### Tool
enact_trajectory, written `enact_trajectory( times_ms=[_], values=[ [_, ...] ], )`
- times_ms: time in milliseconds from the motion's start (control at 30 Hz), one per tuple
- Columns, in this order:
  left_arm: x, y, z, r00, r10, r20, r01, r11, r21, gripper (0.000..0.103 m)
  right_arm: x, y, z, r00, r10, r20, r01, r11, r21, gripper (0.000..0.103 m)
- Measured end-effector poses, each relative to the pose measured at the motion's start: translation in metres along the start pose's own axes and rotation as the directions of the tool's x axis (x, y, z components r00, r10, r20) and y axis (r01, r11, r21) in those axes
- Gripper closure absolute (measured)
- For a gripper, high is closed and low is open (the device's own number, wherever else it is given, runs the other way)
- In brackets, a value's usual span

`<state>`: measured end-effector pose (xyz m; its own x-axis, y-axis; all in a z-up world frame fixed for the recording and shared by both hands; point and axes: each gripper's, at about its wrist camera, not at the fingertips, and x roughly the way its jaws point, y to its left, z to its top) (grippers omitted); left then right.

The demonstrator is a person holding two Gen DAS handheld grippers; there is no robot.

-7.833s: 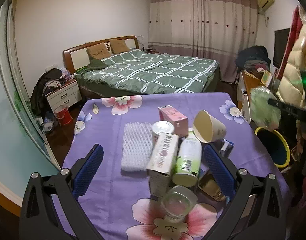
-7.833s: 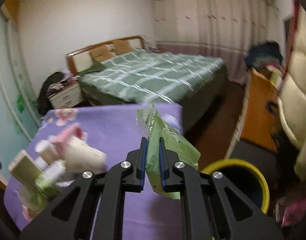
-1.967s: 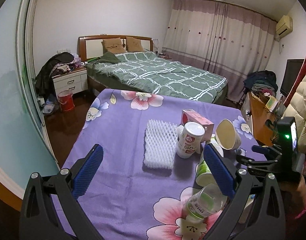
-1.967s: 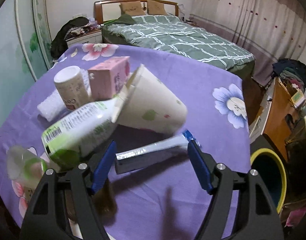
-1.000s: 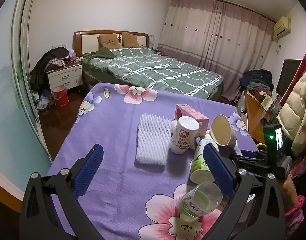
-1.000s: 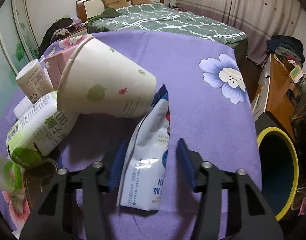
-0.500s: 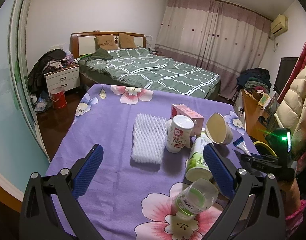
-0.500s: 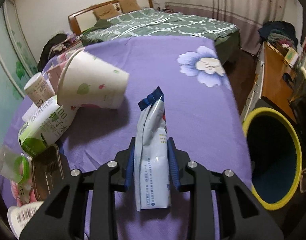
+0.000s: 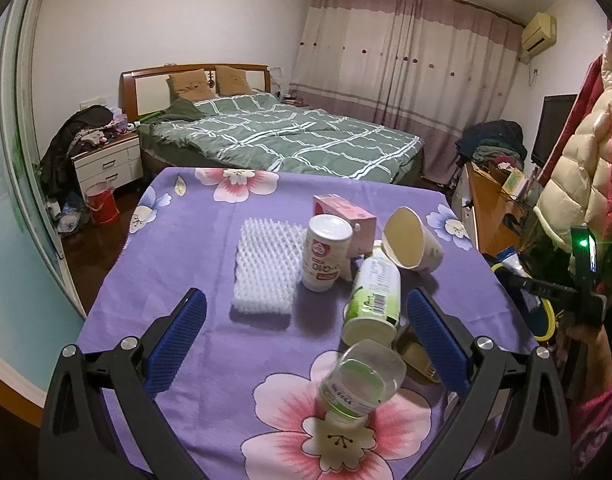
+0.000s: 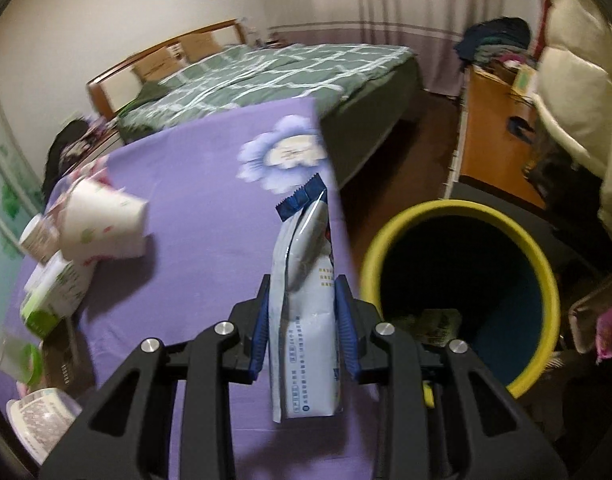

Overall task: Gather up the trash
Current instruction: 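Carry the packet over the bin and open the right gripper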

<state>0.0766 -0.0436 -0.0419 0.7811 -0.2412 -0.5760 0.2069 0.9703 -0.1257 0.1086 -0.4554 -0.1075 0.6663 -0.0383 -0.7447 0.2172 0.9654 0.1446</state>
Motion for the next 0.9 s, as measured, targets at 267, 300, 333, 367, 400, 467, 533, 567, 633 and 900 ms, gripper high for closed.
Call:
enact_trajectory(
  times_ms=[267,300,333,367,400,467,533,567,633,900],
  values=[
    [0.003,-0.007,-0.001,1.0,-0.009,-0.011,0.009,1.0,0.008,0.005,0.006,-0.063,0.0,0.993,-0.115,-0.002,0.114,0.986,0.117,0.073],
    [0.003,-0.008,-0.001,1.0,-0.008,-0.011,0.008,1.0,0.01,0.005,0.007,-0.069,-0.001,0.993,-0.12,-0.006,0.12,0.984,0.128,0.073],
    [0.004,-0.01,-0.001,1.0,-0.008,-0.012,0.008,1.0,0.012,0.005,0.01,-0.075,-0.002,0.991,-0.13,-0.015,0.131,0.982,0.139,0.073],
    [0.004,-0.009,-0.001,1.0,-0.009,-0.013,0.009,1.0,0.013,0.005,0.012,-0.079,-0.002,0.99,-0.136,-0.019,0.138,0.98,0.142,0.073],
    [0.005,-0.01,-0.001,1.0,-0.01,-0.014,0.01,1.0,0.014,0.005,0.015,-0.083,-0.003,0.99,-0.141,-0.025,0.143,0.979,0.145,0.073],
    [0.005,-0.011,-0.001,1.0,-0.011,-0.015,0.011,1.0,0.017,0.005,0.02,-0.089,-0.004,0.989,-0.146,-0.036,0.15,0.977,0.153,0.073],
    [0.006,-0.012,-0.001,1.0,-0.011,-0.017,0.011,1.0,0.02,0.005,0.024,-0.092,-0.005,0.988,-0.151,-0.042,0.156,0.975,0.161,0.072],
    [0.006,-0.012,-0.001,1.0,-0.011,-0.017,0.012,1.0,0.022,0.005,0.026,-0.093,-0.005,0.987,-0.153,-0.044,0.158,0.974,0.165,0.071],
    [0.005,-0.013,-0.001,1.0,-0.011,-0.017,0.011,1.0,0.025,0.004,0.026,-0.095,-0.005,0.986,-0.159,-0.043,0.164,0.971,0.173,0.071],
    [0.005,-0.016,-0.001,1.0,-0.014,-0.021,0.015,0.999,0.031,0.004,0.014,-0.095,0.0,0.986,-0.166,-0.004,0.164,0.969,0.187,0.064]
  ],
)
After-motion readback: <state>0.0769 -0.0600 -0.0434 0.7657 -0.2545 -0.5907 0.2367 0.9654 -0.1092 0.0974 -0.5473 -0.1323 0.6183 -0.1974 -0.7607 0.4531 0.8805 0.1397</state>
